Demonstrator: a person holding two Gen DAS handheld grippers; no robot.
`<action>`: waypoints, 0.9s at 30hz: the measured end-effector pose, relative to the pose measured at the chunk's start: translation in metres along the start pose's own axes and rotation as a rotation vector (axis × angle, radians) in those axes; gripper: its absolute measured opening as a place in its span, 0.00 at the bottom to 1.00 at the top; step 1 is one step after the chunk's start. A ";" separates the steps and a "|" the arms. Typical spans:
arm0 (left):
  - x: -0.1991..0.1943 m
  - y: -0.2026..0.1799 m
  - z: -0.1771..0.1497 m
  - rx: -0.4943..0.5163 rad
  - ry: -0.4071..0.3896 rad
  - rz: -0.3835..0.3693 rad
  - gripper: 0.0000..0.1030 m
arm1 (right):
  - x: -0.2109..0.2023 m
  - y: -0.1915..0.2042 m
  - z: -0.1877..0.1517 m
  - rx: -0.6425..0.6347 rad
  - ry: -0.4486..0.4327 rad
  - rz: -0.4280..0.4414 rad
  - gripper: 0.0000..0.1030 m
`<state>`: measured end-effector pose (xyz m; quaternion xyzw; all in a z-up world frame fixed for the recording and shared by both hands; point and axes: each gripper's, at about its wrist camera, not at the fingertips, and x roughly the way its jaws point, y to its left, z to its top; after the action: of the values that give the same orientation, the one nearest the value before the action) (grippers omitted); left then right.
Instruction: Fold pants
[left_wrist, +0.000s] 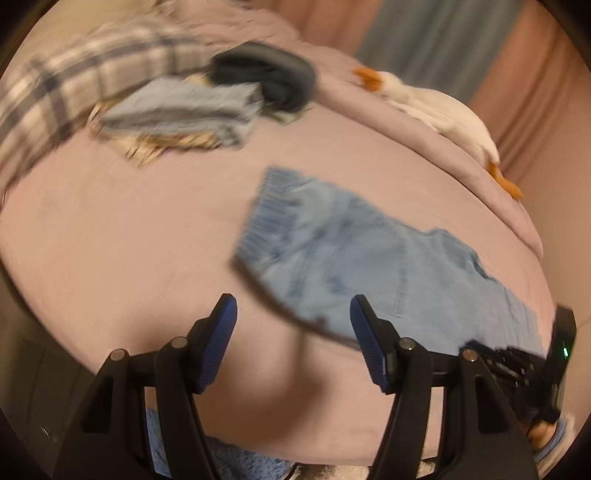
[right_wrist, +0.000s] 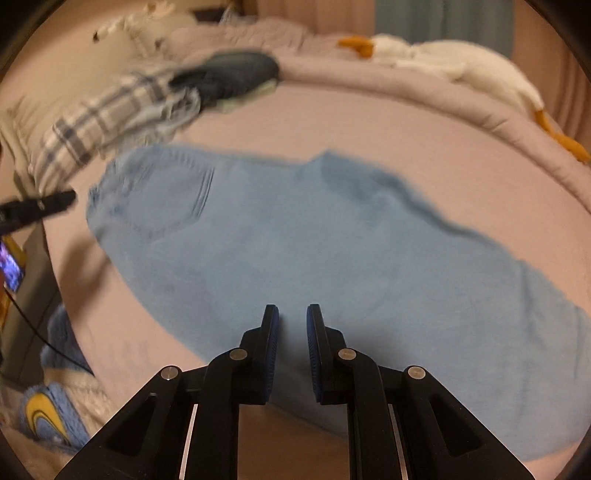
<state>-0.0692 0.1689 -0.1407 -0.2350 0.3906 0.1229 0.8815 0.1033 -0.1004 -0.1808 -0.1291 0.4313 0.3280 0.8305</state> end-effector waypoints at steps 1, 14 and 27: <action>0.004 0.008 -0.001 -0.038 0.015 -0.012 0.61 | -0.007 0.003 -0.006 -0.011 -0.011 -0.013 0.14; 0.009 0.056 0.021 -0.341 -0.010 -0.213 0.61 | -0.034 0.002 -0.002 0.122 -0.082 0.136 0.14; 0.029 0.040 0.032 -0.305 0.012 -0.161 0.23 | -0.032 0.003 -0.002 0.116 -0.078 0.133 0.14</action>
<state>-0.0457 0.2209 -0.1564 -0.3973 0.3526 0.1085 0.8403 0.0864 -0.1134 -0.1560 -0.0387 0.4245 0.3617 0.8291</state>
